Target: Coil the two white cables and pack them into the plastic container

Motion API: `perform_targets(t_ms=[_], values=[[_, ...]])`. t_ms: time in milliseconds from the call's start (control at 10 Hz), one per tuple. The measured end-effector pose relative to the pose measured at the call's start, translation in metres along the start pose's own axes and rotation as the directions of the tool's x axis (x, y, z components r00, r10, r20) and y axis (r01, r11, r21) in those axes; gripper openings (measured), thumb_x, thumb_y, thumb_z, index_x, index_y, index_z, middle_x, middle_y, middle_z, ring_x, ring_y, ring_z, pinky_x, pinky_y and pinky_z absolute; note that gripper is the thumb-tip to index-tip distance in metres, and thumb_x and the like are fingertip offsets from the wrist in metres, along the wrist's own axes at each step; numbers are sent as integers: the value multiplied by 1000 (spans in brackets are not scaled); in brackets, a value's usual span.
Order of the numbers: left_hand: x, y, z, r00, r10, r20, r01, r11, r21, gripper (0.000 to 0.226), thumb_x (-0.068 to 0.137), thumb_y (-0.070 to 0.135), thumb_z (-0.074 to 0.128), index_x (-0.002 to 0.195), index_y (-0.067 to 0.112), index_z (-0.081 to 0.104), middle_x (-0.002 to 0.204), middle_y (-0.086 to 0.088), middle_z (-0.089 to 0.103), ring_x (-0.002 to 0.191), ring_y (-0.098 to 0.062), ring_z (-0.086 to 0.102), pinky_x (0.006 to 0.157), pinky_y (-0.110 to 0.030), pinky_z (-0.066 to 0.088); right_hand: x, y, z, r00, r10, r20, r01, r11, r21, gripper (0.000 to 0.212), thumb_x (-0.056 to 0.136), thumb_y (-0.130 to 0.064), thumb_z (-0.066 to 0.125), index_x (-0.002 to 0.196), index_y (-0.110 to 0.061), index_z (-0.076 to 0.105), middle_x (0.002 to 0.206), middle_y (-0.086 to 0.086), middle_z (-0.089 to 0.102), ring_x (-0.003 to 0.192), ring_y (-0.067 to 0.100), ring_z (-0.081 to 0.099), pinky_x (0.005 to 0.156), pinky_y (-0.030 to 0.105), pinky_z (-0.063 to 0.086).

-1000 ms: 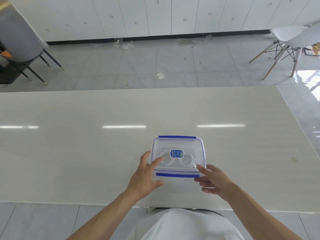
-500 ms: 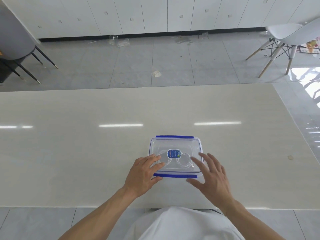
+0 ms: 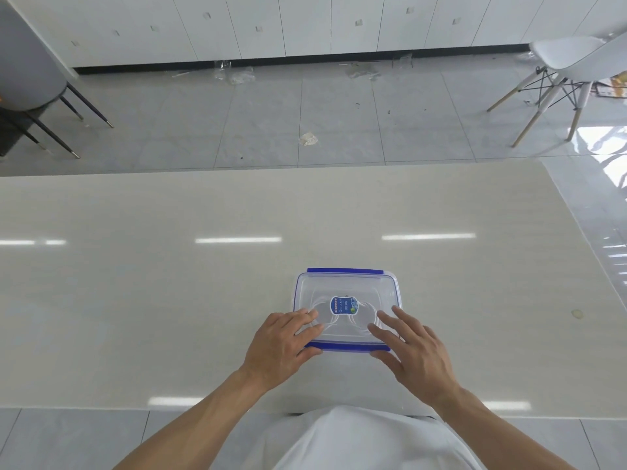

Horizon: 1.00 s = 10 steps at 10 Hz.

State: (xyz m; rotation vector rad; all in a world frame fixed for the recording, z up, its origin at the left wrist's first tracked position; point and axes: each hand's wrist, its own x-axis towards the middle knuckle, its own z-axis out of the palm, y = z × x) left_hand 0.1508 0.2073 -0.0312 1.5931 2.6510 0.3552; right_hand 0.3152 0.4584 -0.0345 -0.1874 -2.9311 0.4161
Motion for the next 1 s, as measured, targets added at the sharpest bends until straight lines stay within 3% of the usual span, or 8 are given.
perform_targets(t_ms=[200,500,600,700,800,900,1000], values=[[-1,0,2,1000,9,14,-9,1000,-3,40,83,49,71,116,26,71,126,2,71,113,-17,68,86,-32,55,-2,-2,2,1000,12,13,-13,1000,19,39,93,-49,54,115,-27,76,128,-4,71,125,26,64,70,36,60],[6,8,-7,999,-29,42,31,999,-35,46,71,48,83,110,29,69,121,5,71,106,-16,68,81,-29,55,3,1,-4,998,-30,52,30,1000,-2,42,92,-51,51,119,-28,74,130,-2,70,128,26,62,76,37,62],[9,14,-15,994,-78,74,81,996,-40,46,68,46,85,108,29,71,119,5,71,105,-17,69,79,-30,57,14,2,-19,990,-22,142,21,1000,7,37,88,-48,65,118,-29,74,129,-3,71,125,27,64,78,40,63],[13,18,-24,981,-127,144,133,990,-33,45,70,43,84,110,28,71,122,4,68,109,-18,67,81,-31,55,22,1,-34,972,23,233,-35,998,49,36,82,-42,78,117,-33,74,128,-9,70,126,23,63,83,37,60],[30,26,-48,937,-159,312,167,986,2,46,84,43,68,128,31,61,138,9,54,129,-15,49,97,-32,44,40,1,-66,947,35,320,-88,985,151,34,89,-41,69,123,-41,66,130,-22,64,121,8,59,93,27,50],[45,28,-84,923,-209,322,236,971,-46,41,87,45,64,127,36,61,134,14,57,127,-10,49,97,-28,43,57,2,-108,917,-1,398,-77,981,181,31,93,-42,63,124,-45,64,125,-28,62,109,1,60,93,23,47],[59,31,-154,970,-218,104,236,948,-216,23,88,45,65,110,39,69,113,21,64,108,-1,56,82,-20,44,73,-5,-181,951,-92,294,4,958,288,25,92,-48,64,116,-48,67,109,-34,63,93,-10,57,81,12,42]])
